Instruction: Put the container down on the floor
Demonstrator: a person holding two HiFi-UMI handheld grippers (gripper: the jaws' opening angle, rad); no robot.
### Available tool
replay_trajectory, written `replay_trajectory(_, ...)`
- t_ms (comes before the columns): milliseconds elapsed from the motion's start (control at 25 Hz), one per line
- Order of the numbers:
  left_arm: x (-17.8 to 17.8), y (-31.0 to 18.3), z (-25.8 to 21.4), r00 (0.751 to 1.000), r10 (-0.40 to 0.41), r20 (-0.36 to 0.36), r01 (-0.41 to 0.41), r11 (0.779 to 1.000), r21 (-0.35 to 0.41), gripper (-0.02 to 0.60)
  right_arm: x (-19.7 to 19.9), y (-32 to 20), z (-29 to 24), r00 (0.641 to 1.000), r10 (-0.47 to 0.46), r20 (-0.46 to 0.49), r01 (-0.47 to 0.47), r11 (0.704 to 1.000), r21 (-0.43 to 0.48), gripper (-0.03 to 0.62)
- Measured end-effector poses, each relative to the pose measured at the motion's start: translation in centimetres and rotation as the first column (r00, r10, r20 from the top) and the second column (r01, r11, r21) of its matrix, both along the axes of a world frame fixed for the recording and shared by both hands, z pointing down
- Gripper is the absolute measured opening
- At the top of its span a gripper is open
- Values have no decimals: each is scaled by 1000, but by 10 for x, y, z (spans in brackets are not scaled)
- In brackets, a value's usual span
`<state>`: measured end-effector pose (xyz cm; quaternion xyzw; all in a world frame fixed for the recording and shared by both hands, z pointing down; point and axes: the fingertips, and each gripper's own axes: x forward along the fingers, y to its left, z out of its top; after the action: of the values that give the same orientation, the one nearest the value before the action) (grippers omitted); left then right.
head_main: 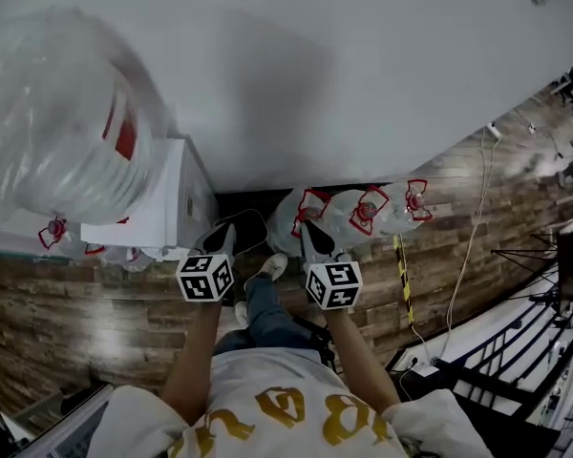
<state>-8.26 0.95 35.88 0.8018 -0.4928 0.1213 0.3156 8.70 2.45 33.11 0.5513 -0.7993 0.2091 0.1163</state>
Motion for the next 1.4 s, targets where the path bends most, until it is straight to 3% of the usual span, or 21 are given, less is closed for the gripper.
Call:
replay_trajectory(240,-4,23,-42,999,-22,-42,24,998,57,0,-8,27,-28,996,-59,-62,59,998,-1,28)
replay_trajectory(680,-17,42,-101,1000,-2,-11,4,980,199,0,-40,57,-61,995,-68,-71,74,994,75,28)
replay_trajectory(1400,-40,53,-103,997,-70,13,65,973,219,0,-40,67,-70,997,-41,-66,47,995,86,28)
